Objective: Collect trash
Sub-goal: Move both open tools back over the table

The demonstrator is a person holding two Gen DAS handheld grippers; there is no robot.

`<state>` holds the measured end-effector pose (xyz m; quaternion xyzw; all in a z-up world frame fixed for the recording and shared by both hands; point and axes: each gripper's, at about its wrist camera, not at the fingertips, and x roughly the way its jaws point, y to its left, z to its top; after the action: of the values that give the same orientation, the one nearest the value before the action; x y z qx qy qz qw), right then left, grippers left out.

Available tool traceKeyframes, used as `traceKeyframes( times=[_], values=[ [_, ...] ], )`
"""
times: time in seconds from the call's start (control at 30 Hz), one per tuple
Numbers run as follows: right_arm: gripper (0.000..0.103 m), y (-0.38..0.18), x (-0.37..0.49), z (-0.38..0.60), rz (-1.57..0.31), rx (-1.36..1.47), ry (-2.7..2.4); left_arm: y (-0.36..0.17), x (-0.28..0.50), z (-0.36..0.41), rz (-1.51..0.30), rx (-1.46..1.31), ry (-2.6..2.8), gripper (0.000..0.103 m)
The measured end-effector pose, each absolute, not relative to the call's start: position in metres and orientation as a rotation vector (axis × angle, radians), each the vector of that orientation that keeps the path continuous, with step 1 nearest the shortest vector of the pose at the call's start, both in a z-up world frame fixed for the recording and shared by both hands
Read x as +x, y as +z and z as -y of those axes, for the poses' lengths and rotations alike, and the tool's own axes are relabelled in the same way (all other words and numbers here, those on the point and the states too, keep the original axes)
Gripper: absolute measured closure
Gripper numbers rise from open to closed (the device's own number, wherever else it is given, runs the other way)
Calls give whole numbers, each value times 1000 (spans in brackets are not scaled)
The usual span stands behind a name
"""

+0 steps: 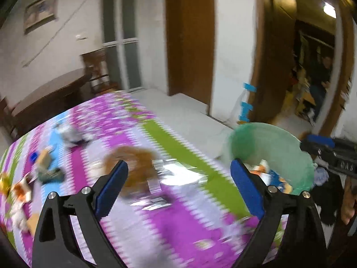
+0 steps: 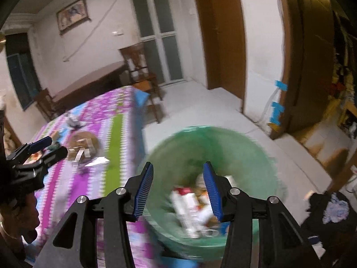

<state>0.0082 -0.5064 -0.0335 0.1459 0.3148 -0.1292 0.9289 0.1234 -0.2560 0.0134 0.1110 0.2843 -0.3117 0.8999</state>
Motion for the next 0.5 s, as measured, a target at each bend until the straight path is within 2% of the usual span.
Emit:
traceKeyframes(
  times=[0.13,0.27,0.33,0.4,0.47,0.5],
  values=[
    [54,-40,34,456,-657,302,-147,28,147,185,-584,135,-493,10],
    [45,-45,68,393,-687,281,-1,46,185,119,-619,105,-307,6],
    [37,-46,88,351,-701,251,98,51,217,89,-671,136,-213,6],
    [18,-45,112,303,-716,213,221,50,253,56,-710,148,-114,6],
    [6,-46,130,267,-737,174,305,41,278,35,-726,178,-24,6],
    [5,-47,143,241,-749,133,338,31,293,24,-752,186,13,6]
  ],
)
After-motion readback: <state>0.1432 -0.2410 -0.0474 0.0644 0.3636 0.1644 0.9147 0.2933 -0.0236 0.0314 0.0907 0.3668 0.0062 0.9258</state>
